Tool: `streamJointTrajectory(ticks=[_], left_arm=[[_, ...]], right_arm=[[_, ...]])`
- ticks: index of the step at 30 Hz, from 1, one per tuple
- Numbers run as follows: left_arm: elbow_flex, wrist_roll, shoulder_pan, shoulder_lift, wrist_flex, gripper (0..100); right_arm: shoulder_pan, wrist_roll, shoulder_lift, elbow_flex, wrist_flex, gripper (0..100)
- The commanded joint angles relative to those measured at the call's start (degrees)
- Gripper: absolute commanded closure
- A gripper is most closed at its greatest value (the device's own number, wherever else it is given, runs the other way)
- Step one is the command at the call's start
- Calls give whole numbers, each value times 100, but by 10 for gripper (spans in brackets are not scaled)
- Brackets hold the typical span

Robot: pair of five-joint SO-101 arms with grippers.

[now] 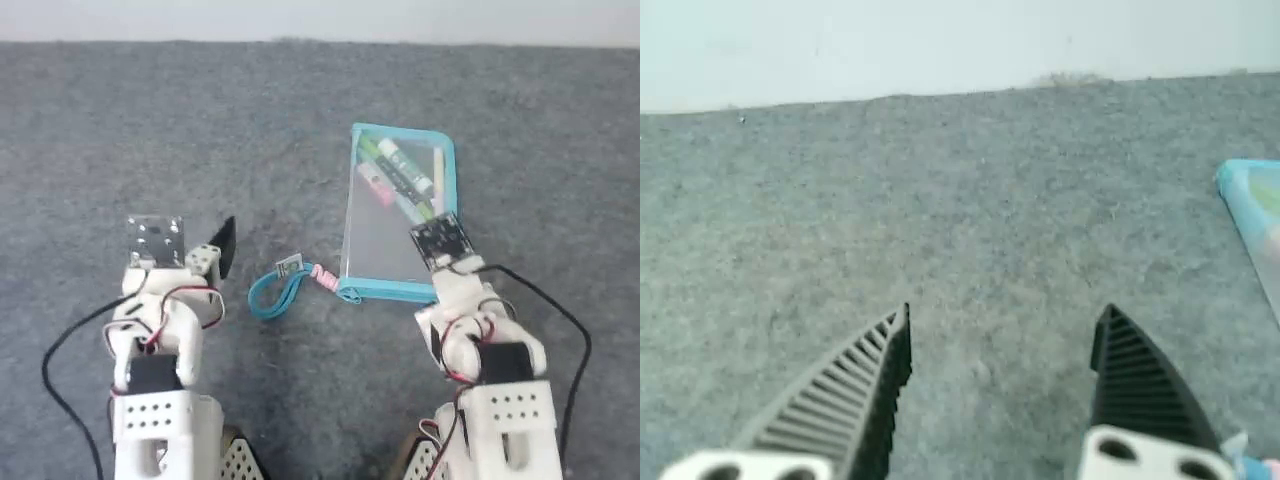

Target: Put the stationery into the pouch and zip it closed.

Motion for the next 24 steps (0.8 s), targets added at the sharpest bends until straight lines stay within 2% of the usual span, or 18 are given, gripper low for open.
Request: streamJointTrajectory(ticks=[1,4,12,19,24], left_arm=[[374,-62,-18,-712,-193,731],[804,-53,-44,-1257,-44,731],[787,-62,-114,-1925,1582,731],[787,-70,-149,-1925,3121,731],[778,-70,-149,-1960,3622,731]], right_arm=[[409,-62,-725,440,-171,950],[716,-62,-1376,888,-171,950],[1262,-62,-3178,2251,-119,950],[1481,-62,-3046,2242,347,953],[1481,-62,-3081,2233,919,954]])
